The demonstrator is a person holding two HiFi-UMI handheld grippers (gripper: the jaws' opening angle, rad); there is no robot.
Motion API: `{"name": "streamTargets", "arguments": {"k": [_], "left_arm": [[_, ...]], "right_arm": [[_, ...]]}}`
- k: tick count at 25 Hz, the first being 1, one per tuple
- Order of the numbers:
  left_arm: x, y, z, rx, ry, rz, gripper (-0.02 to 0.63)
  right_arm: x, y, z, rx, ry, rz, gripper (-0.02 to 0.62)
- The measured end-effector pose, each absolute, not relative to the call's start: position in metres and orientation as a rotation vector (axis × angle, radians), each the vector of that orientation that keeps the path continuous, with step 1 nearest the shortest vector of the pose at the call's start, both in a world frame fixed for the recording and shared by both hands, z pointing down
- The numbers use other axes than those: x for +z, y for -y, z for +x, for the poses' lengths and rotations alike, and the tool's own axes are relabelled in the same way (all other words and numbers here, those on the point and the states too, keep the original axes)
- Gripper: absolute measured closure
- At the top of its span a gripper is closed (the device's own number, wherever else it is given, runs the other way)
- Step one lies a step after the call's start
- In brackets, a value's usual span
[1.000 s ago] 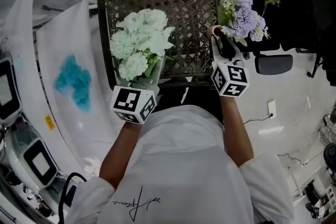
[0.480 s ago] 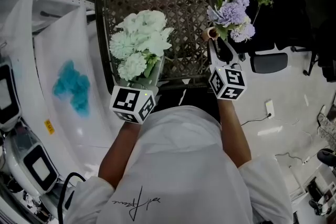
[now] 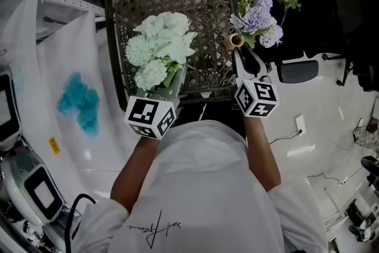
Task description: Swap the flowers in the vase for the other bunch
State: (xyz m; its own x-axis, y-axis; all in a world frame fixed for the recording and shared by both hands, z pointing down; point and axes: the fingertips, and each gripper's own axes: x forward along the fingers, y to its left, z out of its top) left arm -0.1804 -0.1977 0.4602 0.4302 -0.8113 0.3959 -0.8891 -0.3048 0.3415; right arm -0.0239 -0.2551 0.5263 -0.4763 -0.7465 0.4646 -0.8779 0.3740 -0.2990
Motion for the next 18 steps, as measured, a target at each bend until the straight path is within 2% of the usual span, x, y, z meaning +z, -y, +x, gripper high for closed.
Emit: {"name": "streamTargets", "arguments": {"k": [10,18], "left_arm": [[0.449,0.197,-0.179,0.153,1.404,2.212,0.525],[0.444,0.198,-0.174,0.125,1.371,2.234,0.523]], "right_arm": [[0.488,0.251,-0.020,0.707,2.429,1.470,0.520],[0.450,0.243,-0.012,0.629,2.476,1.503,0.564]]}}
